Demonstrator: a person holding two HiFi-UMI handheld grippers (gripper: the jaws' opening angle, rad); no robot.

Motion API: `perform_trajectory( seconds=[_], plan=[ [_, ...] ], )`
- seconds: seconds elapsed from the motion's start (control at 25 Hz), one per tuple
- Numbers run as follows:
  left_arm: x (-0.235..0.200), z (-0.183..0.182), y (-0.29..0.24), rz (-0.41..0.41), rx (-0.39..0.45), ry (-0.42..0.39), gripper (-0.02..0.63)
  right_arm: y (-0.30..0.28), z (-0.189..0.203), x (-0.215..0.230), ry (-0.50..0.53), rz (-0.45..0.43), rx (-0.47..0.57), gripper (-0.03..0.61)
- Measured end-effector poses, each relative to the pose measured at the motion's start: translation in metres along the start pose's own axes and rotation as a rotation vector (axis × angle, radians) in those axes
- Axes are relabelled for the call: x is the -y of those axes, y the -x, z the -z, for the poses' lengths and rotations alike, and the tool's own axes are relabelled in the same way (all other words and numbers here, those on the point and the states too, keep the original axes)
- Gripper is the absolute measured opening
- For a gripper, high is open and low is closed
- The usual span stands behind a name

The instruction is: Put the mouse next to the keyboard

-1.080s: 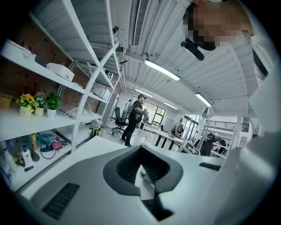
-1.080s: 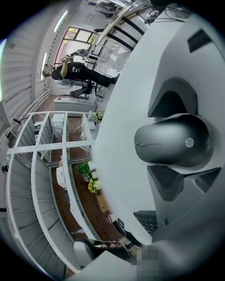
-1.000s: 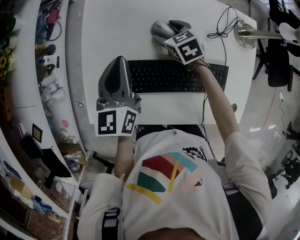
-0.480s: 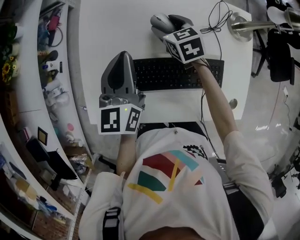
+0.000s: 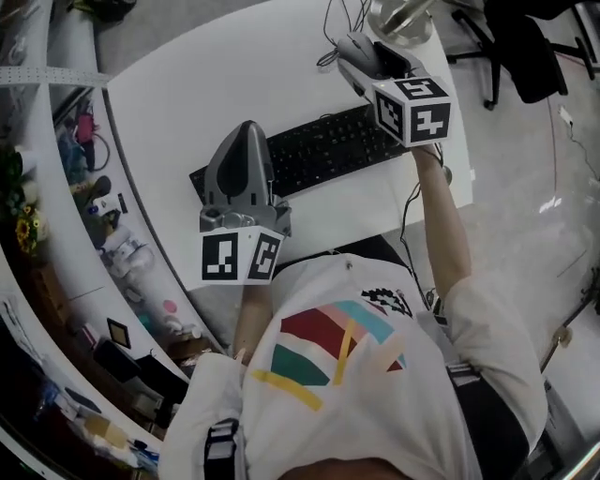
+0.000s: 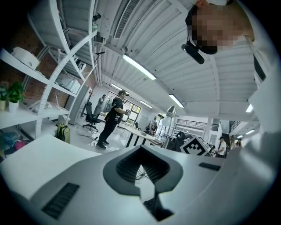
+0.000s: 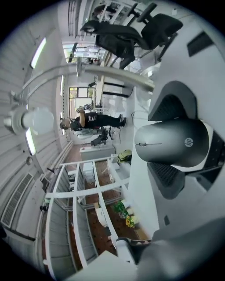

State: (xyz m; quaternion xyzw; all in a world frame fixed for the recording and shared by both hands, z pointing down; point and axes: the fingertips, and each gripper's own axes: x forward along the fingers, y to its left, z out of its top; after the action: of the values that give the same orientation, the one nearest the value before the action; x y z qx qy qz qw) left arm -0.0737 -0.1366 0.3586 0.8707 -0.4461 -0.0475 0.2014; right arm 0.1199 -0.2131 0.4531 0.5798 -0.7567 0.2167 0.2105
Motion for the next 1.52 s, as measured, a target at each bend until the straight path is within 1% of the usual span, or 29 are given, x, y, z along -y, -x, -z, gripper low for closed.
perform_trajectory(
  seconds=[0.08, 0.16, 0.28, 0.36, 0.48, 0.6, 0.84, 1.08, 1.36, 1.4, 1.44, 1.52],
  plan=[
    [0.014, 0.009, -0.014, 0.028, -0.024, -0.006, 0.043, 0.014, 0.015, 0.037, -0.033, 0.063, -0.008, 0.307],
    [0.028, 0.021, -0.025, 0.055, -0.052, -0.012, 0.043, 0.031, 0.037, 0.070, -0.053, 0.133, -0.032, 0.307],
    [0.044, 0.041, -0.032, 0.093, -0.098, -0.026, 0.043, 0.061, 0.084, 0.105, -0.096, 0.221, -0.074, 0.307],
    [0.051, 0.051, -0.039, 0.114, -0.129, -0.039, 0.043, 0.076, 0.113, 0.121, -0.126, 0.262, -0.103, 0.307],
    [0.059, 0.061, -0.050, 0.130, -0.160, -0.053, 0.043, 0.087, 0.144, 0.138, -0.164, 0.291, -0.143, 0.307],
    [0.067, 0.065, -0.055, 0.143, -0.176, -0.060, 0.043, 0.093, 0.168, 0.143, -0.194, 0.297, -0.181, 0.307],
    [0.074, 0.072, -0.056, 0.155, -0.202, -0.075, 0.043, 0.093, 0.201, 0.147, -0.182, 0.311, -0.245, 0.307],
    [0.075, 0.070, -0.052, 0.156, -0.196, -0.078, 0.043, 0.090, 0.204, 0.147, -0.210, 0.291, -0.231, 0.308],
    [0.073, 0.061, -0.045, 0.140, -0.169, -0.089, 0.043, 0.089, 0.197, 0.144, -0.150, 0.312, -0.224, 0.310],
    [0.073, 0.059, -0.043, 0.137, -0.166, -0.090, 0.043, 0.091, 0.193, 0.143, -0.124, 0.327, -0.223, 0.308],
    [0.073, 0.057, -0.042, 0.135, -0.163, -0.093, 0.043, 0.096, 0.183, 0.141, -0.075, 0.352, -0.216, 0.308],
    [0.072, 0.048, -0.040, 0.131, -0.147, -0.102, 0.043, 0.115, 0.148, 0.135, 0.061, 0.413, -0.163, 0.308]
  ],
)
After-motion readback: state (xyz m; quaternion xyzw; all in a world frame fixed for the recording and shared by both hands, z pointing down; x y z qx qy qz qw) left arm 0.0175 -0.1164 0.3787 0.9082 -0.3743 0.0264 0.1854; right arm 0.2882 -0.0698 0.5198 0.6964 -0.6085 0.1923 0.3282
